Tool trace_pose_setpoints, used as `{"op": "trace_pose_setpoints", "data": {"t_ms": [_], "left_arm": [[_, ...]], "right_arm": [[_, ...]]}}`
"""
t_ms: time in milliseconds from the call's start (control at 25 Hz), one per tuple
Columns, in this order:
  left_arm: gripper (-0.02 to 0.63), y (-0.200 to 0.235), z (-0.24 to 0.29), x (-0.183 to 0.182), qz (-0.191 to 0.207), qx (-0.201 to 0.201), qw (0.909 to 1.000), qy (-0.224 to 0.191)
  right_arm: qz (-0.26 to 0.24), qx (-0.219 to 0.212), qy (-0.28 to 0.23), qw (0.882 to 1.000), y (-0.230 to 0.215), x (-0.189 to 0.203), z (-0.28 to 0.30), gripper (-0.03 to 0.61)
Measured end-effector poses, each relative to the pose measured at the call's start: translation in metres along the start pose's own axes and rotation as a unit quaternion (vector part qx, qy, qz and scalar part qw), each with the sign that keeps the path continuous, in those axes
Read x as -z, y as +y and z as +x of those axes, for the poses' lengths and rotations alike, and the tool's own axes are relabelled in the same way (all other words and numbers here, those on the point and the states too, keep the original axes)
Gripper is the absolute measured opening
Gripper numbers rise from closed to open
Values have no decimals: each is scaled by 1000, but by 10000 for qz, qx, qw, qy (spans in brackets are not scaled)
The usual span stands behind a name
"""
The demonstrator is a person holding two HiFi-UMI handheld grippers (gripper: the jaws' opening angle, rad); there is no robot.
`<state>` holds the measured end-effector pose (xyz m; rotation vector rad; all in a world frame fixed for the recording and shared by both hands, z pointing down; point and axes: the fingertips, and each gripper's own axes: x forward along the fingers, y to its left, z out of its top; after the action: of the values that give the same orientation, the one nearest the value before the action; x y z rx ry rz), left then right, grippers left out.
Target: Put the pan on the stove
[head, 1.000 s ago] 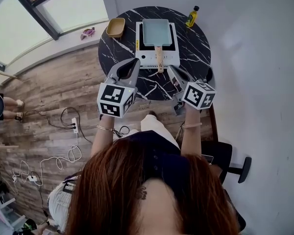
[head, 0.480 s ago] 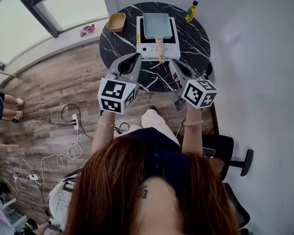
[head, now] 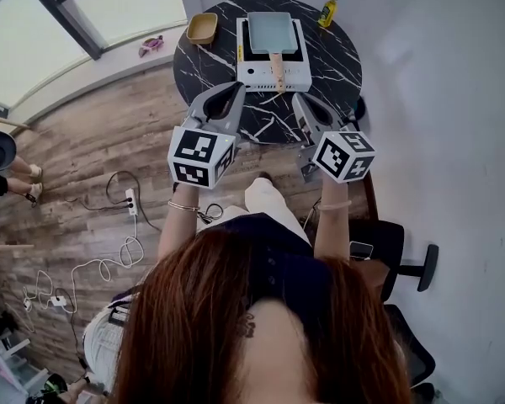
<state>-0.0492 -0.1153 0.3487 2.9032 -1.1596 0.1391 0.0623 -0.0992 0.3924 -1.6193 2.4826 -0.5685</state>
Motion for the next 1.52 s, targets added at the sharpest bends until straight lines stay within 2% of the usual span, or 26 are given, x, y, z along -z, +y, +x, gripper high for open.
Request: {"op": "trace_pose_setpoints", "data": {"t_ms": [320,920,1520], "left_arm": [[11,-7,-19,-1,23,7,10000,-61],[11,-17,-46,-2,8,23,9999,-146],[11,-19,-61,-1,6,-48,9999,-154]], "right_arm": [[-267,76,-135,9995,18,0,-12,9],[-431,65,-333,9985,47,0,-34,9],[-697,213,-291,9969,61,3,-45,8]]}}
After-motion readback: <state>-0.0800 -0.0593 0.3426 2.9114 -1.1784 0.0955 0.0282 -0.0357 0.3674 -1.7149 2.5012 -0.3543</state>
